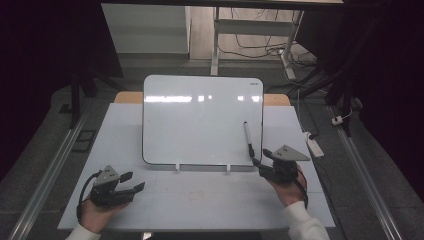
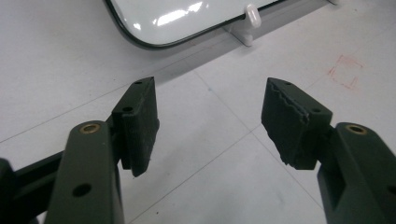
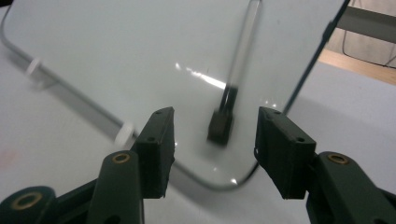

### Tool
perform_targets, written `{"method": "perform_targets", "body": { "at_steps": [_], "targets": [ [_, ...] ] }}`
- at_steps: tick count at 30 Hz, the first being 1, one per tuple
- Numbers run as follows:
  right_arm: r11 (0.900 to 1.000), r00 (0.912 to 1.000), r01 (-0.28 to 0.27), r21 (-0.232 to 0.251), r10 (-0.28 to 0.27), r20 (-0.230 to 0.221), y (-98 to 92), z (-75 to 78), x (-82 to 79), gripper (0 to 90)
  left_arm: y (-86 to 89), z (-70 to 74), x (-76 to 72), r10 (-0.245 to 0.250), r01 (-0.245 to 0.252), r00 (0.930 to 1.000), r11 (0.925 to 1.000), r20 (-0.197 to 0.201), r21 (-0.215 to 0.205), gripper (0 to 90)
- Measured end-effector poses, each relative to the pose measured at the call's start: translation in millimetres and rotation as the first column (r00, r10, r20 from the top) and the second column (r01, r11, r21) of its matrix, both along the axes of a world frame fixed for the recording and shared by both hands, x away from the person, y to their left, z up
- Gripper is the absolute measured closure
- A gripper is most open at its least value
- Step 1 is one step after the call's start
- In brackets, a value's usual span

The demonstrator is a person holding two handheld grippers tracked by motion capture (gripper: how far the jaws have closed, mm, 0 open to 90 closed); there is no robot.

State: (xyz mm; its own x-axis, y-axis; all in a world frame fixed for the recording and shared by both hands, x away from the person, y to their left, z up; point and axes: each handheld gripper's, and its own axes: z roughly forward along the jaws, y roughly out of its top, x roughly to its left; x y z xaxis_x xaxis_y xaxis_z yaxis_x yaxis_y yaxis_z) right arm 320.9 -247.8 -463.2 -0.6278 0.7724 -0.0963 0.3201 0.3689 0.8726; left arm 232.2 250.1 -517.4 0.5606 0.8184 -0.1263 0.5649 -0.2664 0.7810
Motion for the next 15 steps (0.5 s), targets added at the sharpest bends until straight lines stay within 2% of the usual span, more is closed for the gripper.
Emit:
{"method": "perform_targets", "body": {
  "at_steps": [4, 9, 15],
  "targets": [
    [0.999, 0.9994, -0.036, -0.005, 0.036, -0.001, -25.6, -6.2, -18.3, 45.7, -3.8, 0.9, -0.3, -0.02, 0.02, 0.9998, 0.9998, 0.002, -0.004, 36.1],
    [0.999, 0.999, -0.043, 0.008, 0.043, -0.013, -52.9, -16.8, -28.7, 45.4, -5.3, 2.2, -1.1, -0.029, 0.029, 0.9995, 0.9995, 0.007, -0.011, 35.6],
    [0.999, 0.9987, -0.049, 0.008, 0.049, -0.011, -63.5, -23.3, -31.8, 44.6, -6.2, 4.7, -0.8, -0.032, 0.032, 0.9993, 0.9993, 0.021, -0.017, 35.2]
  ]
}}
